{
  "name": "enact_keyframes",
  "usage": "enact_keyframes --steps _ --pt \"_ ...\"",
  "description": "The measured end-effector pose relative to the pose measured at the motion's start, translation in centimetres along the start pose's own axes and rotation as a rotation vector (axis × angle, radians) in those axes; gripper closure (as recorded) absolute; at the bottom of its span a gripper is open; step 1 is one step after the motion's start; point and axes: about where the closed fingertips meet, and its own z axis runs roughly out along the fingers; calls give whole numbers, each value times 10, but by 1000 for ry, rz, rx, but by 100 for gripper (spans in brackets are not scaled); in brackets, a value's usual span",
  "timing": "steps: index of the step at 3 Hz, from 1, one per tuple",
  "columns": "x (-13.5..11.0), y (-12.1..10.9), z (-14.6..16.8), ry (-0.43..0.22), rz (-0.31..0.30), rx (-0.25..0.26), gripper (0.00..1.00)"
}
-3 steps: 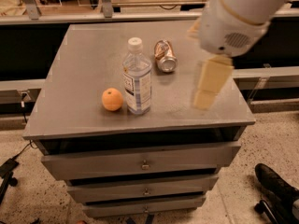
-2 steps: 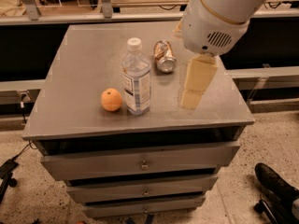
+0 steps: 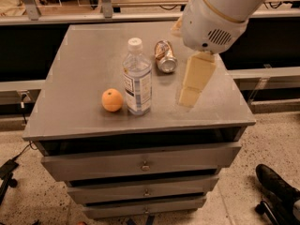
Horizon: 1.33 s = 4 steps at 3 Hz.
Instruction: Pick blue plastic bottle
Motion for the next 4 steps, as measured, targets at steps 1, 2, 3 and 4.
enact_keyframes --steps 1,2,3,4 --pt "2 -25 9 -148 30 -14 0" --pt "-8 -55 25 -329 53 -50 0" --pt "-18 -74 39 -452 44 -94 0" --pt "-20 -79 43 -475 47 -102 0"
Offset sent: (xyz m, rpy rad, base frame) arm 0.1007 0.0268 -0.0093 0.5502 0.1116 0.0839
